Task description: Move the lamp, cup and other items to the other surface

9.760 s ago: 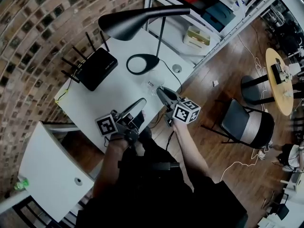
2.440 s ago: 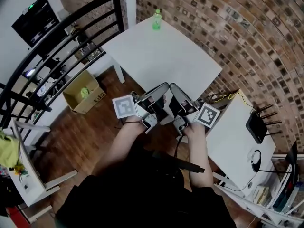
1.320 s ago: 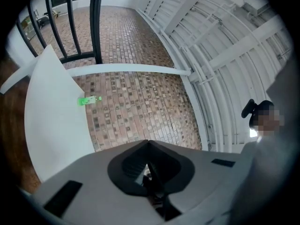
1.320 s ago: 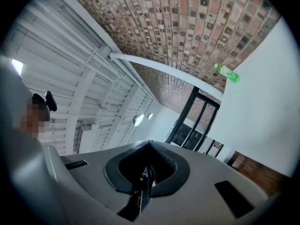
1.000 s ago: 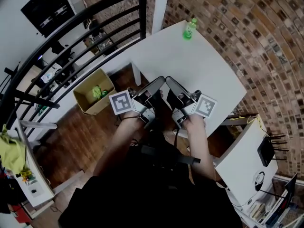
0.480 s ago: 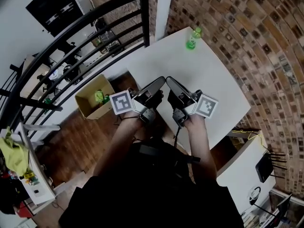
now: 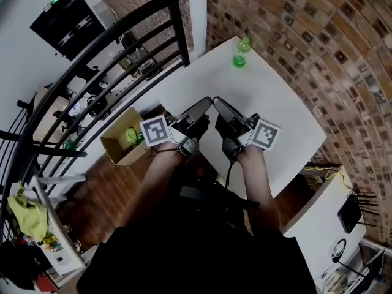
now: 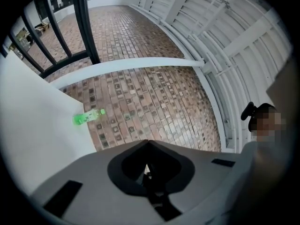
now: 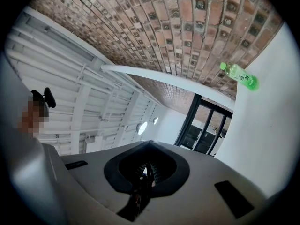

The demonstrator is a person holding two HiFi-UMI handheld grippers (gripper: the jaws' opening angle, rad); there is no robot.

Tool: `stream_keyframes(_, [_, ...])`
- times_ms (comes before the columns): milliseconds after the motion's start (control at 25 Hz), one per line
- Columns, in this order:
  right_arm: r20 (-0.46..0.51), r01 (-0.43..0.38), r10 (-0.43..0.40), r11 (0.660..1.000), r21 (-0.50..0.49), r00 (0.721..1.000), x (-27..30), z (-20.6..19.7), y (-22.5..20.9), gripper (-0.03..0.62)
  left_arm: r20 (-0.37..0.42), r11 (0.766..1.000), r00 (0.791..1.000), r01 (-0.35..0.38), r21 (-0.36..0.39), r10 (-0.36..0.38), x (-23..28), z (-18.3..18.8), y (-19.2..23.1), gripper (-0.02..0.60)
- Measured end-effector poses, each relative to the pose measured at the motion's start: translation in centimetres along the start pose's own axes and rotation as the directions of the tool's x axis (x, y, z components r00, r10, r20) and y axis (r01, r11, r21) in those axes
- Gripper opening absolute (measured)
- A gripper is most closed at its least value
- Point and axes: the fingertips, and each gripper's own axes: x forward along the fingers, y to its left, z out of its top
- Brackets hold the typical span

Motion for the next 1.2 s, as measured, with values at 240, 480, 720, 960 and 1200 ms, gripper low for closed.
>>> stream_keyframes(240, [0.058, 0.059, -0.058, 0.998, -0.024, 0.997, 1.1, 1.7, -1.8, 0.023, -0.058, 0.998, 0.997, 0.052, -0.036, -0.054, 1.8, 1.7, 1.7, 0.008])
stream_keyframes(480, [0.162, 0.151, -0.143, 0.988, -0.035, 0.976, 4.9, 4.3, -4.9, 0.023, -0.134, 0.988, 0.985, 0.094, -0.123, -0.111, 3.9, 6.2, 4.6, 0.006])
stream_keyframes(720, [0.260, 0.241, -0.218, 0.968, -0.062, 0.941, 9.4, 6.7, -7.1, 0.023, -0.223, 0.975, 0.956, 0.157, -0.160, -0.190, 5.4, 11.5, 6.5, 0.008])
stream_keyframes(960, [0.351, 0.319, -0.281, 0.946, -0.054, 0.893, 11.3, 6.6, -9.1, 0.025, -0.300, 0.952, 0.919, 0.184, -0.245, -0.255, 5.1, 13.5, 8.8, 0.008])
stream_keyframes(1200, [0.396, 0.357, -0.317, 0.933, -0.031, 0.862, 11.5, 6.6, -9.8, 0.025, -0.344, 0.938, 0.899, 0.167, -0.303, -0.271, 5.2, 13.7, 9.7, 0.006])
